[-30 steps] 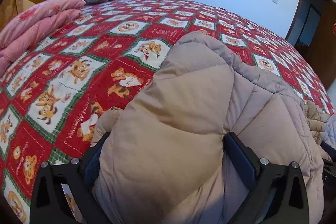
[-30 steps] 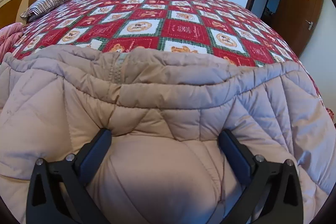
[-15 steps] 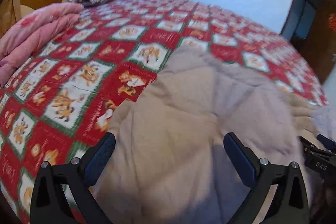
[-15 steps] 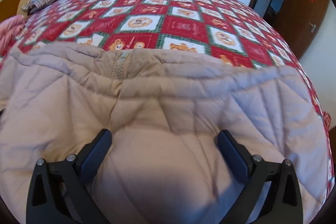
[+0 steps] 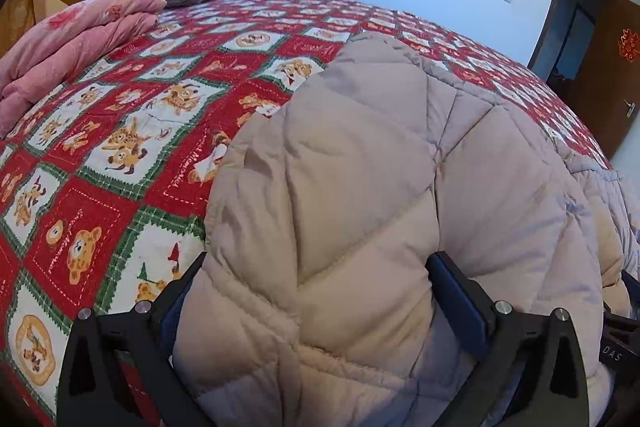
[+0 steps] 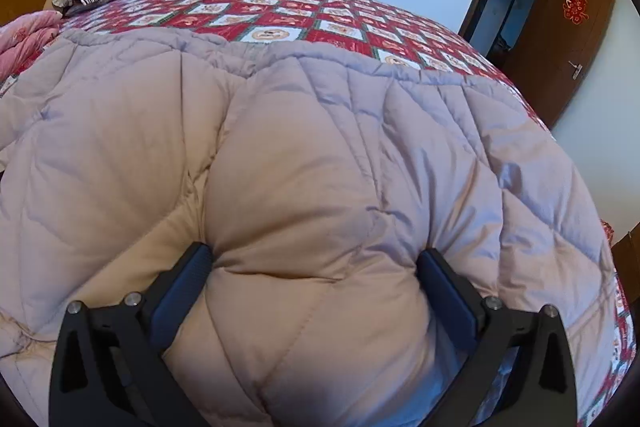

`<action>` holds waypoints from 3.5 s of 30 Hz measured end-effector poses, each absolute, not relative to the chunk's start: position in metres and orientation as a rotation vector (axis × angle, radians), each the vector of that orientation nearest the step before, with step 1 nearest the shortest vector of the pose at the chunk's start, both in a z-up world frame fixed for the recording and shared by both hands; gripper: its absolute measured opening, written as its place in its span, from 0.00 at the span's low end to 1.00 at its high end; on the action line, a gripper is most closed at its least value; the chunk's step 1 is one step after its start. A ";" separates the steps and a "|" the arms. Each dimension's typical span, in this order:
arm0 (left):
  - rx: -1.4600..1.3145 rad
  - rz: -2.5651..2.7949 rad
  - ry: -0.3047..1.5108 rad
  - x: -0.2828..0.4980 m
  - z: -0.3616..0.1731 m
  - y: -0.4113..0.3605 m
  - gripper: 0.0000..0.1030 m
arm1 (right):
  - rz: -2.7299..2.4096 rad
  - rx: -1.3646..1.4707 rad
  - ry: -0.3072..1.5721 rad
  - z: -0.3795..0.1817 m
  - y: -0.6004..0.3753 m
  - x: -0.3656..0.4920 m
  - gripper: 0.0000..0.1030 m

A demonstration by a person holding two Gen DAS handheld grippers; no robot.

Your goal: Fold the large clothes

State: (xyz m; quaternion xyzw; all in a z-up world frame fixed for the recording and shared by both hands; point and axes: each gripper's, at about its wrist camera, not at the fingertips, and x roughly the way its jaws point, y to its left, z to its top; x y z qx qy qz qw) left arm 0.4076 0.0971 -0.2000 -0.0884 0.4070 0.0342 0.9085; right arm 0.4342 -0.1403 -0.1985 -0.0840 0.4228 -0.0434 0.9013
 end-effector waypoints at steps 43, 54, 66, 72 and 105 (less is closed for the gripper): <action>-0.478 -0.102 0.667 0.308 -0.172 0.136 0.20 | -0.092 -0.221 0.778 -0.201 -0.125 0.332 1.00; -0.584 -0.169 0.598 0.274 -0.155 0.180 0.17 | -0.111 -0.275 0.783 -0.195 -0.088 0.308 0.96; -0.502 -0.052 0.502 0.239 -0.109 0.244 0.17 | 0.164 -0.222 0.786 -0.163 -0.049 0.280 0.98; -0.375 -0.133 0.396 0.241 -0.044 0.181 0.17 | 0.051 -0.090 0.699 -0.128 -0.141 0.271 1.00; 0.331 -0.459 0.253 0.222 -0.022 -0.155 0.93 | -0.329 0.286 0.791 -0.173 -0.380 0.248 1.00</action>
